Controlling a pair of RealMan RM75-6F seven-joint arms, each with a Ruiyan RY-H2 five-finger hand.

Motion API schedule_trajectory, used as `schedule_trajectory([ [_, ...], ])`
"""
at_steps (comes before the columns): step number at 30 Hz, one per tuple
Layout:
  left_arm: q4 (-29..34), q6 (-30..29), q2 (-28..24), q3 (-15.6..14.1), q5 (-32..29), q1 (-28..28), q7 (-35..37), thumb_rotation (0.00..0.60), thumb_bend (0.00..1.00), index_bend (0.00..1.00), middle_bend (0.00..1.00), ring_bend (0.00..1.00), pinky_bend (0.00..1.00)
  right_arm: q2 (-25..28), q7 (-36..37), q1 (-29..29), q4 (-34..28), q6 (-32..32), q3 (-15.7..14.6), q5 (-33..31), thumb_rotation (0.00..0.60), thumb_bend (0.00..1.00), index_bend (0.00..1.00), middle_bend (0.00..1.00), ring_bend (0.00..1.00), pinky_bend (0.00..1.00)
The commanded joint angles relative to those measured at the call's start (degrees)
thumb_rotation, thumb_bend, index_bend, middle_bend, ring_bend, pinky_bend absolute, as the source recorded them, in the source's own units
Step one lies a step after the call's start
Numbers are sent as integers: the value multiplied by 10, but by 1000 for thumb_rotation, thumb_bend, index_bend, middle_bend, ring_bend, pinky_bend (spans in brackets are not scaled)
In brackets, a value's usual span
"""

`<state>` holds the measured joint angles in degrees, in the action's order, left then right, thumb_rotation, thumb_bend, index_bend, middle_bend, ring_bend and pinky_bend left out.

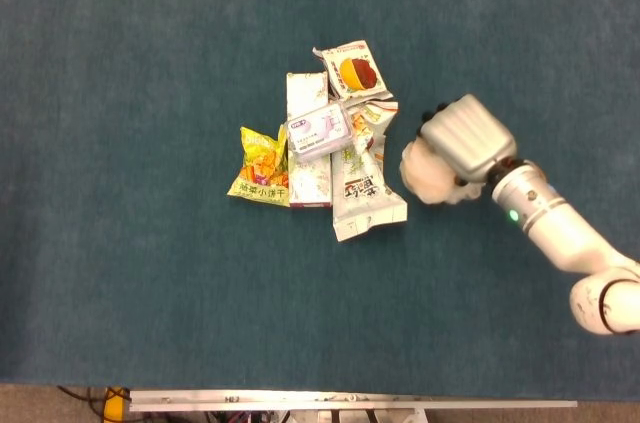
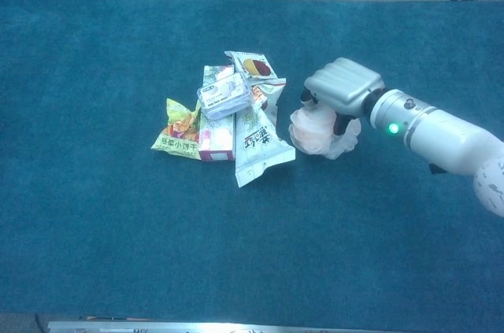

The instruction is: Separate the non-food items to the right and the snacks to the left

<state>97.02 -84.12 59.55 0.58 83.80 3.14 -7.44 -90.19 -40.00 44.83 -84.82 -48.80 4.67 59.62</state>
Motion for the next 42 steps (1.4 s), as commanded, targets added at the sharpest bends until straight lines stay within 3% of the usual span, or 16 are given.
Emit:
schedule_trajectory([
  [1, -2, 1, 1, 0, -1, 1, 1, 600, 229, 0, 14, 0, 27, 0, 15, 0, 13, -11, 10, -6, 600, 0, 651, 481, 455, 568],
  [11, -7, 9, 5, 3, 0, 6, 8, 600, 229, 0, 14, 0, 27, 2, 33, 6, 46, -26, 34, -32, 600, 0, 651, 488, 455, 568],
  [19, -10, 10, 4, 3, -4, 5, 13, 600, 229, 0, 14, 0, 28, -10, 10, 16, 69, -30, 40, -73, 600, 0, 644, 484, 449, 486],
  [20, -11, 11, 3, 3, -6, 5, 14, 600, 229, 0, 14, 0, 28, -4, 5, 17, 61, -20, 38, -89, 600, 0, 602, 464, 428, 452],
  [24, -11, 12, 2, 3, -5, 6, 14, 600, 229, 0, 14, 0, 27, 30, -6, 23, 2, -3, 39, -133, 600, 0, 233, 295, 268, 301],
  [27, -10, 12, 0, 3, -2, 7, 12, 600, 229, 0, 14, 0, 27, 59, 0, 24, -47, -6, 38, -134, 600, 0, 115, 218, 198, 269],
  [34, -7, 13, 2, 3, -1, 8, 8, 600, 229, 0, 14, 0, 27, 115, 56, 22, -142, -8, 51, -90, 600, 0, 101, 204, 183, 263],
  [42, 4, 3, -4, 1, 7, 4, 5, 600, 229, 0, 14, 0, 28, 93, 60, 61, -152, -6, 70, -81, 600, 0, 132, 206, 183, 263],
])
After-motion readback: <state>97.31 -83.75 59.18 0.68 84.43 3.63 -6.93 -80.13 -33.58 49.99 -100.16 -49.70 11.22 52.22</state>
